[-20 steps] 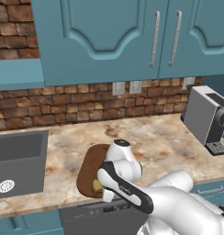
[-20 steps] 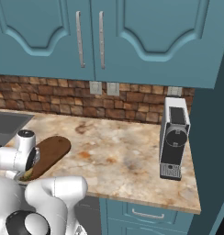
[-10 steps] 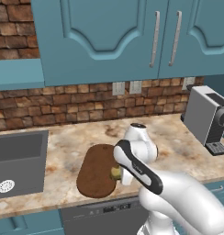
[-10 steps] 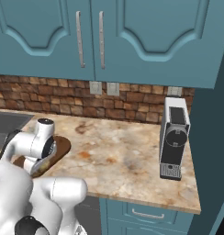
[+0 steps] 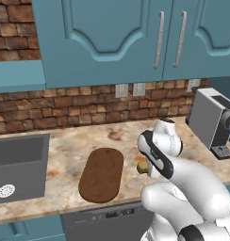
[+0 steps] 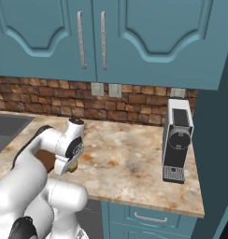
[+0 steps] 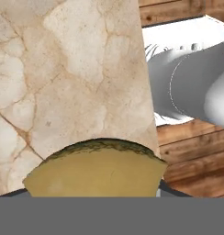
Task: Pick up the sponge from the counter and clean the cutting board by briefly scrubbing or pressing down on the cutting board. Once finished, release the sponge.
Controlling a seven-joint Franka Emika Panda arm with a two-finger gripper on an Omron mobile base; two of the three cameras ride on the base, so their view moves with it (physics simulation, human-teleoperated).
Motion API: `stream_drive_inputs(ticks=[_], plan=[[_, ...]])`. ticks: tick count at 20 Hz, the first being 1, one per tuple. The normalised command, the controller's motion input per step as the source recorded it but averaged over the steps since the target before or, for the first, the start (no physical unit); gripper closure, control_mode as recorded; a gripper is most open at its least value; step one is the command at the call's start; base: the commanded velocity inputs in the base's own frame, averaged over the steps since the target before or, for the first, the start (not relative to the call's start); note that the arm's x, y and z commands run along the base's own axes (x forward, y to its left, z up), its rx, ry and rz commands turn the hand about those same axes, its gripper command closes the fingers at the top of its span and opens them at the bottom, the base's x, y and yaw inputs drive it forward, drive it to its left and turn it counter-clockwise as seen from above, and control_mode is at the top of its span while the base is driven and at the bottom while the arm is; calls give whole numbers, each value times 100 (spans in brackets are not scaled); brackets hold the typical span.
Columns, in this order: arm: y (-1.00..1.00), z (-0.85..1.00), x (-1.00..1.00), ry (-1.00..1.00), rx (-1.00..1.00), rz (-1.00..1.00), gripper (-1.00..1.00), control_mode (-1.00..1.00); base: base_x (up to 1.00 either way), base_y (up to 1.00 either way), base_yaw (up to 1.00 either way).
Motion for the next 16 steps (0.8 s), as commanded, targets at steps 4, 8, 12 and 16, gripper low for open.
stream_drive_inputs(ticks=[4, 8, 12, 16], plan=[[-86, 0, 45, 2, 0, -1, 100, -100, 0, 0, 0], [-64, 0, 60, 1, 0, -3, 100, -100, 0, 0, 0], [-35, 0, 65, 0, 0, -4, 100, -100, 0, 0, 0], [-1, -8, 36, 0, 0, -4, -100, -100, 0, 0, 0]])
